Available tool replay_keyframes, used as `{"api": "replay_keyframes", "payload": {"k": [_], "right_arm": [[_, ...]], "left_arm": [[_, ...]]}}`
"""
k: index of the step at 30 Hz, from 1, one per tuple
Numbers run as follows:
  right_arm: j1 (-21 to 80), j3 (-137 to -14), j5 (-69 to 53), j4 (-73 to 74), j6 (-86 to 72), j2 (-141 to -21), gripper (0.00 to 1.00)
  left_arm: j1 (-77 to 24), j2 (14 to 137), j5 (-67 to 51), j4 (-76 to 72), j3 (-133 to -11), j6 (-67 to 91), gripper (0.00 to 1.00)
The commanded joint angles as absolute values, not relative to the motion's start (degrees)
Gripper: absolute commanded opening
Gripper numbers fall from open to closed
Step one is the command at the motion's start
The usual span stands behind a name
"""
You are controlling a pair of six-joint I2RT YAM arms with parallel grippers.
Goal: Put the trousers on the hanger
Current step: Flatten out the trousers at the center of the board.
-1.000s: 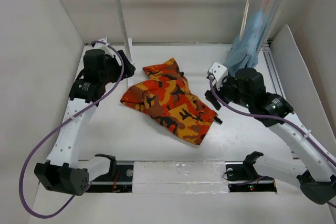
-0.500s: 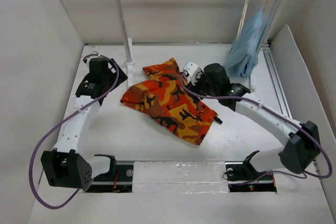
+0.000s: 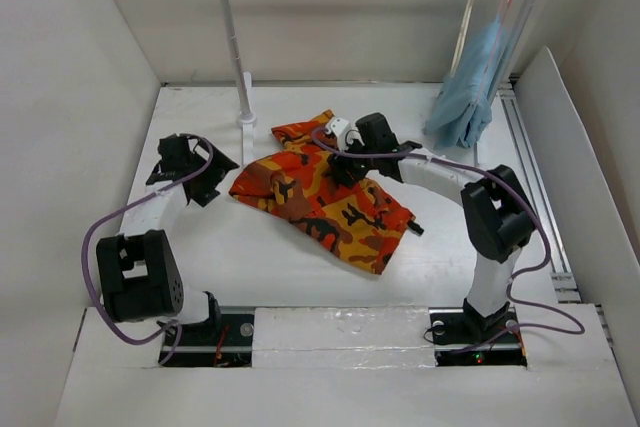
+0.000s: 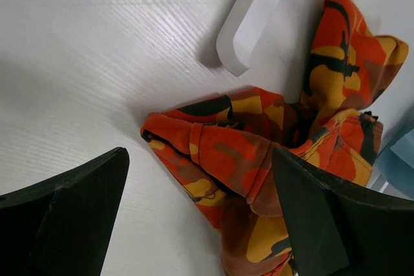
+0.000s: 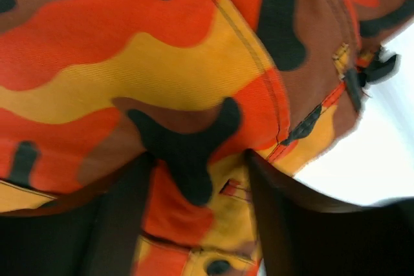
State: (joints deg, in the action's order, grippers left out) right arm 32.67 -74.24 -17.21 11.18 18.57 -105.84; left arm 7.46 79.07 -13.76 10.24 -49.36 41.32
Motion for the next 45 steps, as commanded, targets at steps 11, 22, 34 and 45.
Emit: {"api": "replay_keyframes", "payload": {"k": [11,22,34,45], "right_arm": [[37.7,-70.8,-8.0,4.2,17.0,-92.5,0.0],[40.5,-71.4,-2.5,13.6,16.3,-77.3,0.0],[55.3,-111.8,1.4,43.8,22.0,-70.0,0.0],[52.9,-123.2,15.2,47.2,16.3,-65.3,0.0]], "left_arm": [[4.0,87.0,-22.9,-6.0,-41.0,50.0,0.87],[0.3,91.5,-25.8,-20.2,-42.6,55.1,0.0],[4.0,66.8,-2.4,11.9,-88.6,39.3,0.0],[4.0,72.9,-5.4,16.9,-111.6,31.8,0.0]]}}
